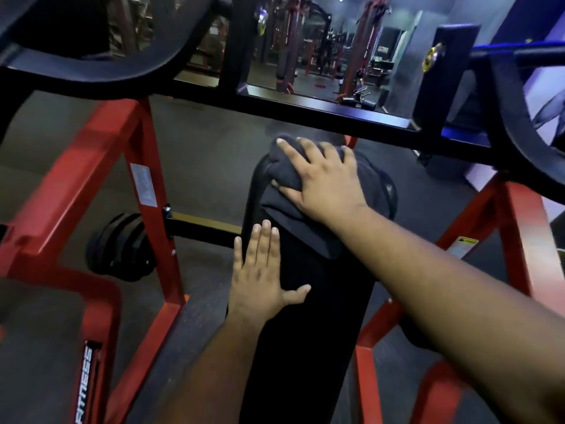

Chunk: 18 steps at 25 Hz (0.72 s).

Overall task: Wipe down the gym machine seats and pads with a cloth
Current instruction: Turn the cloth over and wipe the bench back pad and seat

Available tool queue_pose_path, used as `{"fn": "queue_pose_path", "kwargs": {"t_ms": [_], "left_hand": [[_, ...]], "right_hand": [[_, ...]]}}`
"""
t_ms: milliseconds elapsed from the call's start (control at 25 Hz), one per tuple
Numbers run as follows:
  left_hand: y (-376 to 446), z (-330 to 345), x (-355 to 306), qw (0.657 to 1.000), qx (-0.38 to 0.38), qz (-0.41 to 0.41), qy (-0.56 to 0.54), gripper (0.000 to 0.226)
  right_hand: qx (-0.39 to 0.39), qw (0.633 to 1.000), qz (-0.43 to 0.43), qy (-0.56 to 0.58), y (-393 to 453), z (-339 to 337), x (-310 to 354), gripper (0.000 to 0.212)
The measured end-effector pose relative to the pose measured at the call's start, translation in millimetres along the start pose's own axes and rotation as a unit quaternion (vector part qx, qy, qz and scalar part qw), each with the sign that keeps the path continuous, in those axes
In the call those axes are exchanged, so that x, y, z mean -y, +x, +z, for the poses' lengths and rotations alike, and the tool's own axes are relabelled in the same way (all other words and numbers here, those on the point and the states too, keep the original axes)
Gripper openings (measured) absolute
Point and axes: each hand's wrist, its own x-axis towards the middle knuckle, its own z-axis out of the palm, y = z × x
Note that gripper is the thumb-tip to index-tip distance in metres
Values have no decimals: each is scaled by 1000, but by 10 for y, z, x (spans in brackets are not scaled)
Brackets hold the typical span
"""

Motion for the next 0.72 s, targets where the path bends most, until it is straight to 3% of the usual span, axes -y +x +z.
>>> {"fn": "queue_pose_path", "kwargs": {"t_ms": [160, 240, 320, 440, 520, 600, 720], "left_hand": [[5, 18, -15, 1000, -19, -7, 18, 123], [13, -31, -51, 1000, -5, -12, 24, 124], [0, -72, -61, 999, 16, -22, 28, 127], [14, -81, -87, 998, 36, -38, 46, 130], [28, -90, -105, 997, 34, -44, 52, 129], [-66, -63, -135, 997, 7, -72, 31, 123], [-529, 130, -390, 981, -41, -189, -14, 108]], "right_hand": [[47, 994, -97, -33, 208, -81, -54, 80], [51, 993, -76, -75, -20, -77, -286, 89], [51, 997, -18, -45, -466, -10, -593, 93], [48, 998, 29, 37, -1184, 115, -842, 84], [36, 999, 24, 24, -1216, 169, -813, 81], [24, 999, -13, -23, -876, 146, -570, 83], [10, 989, -134, -67, -240, 111, 10, 80]]}}
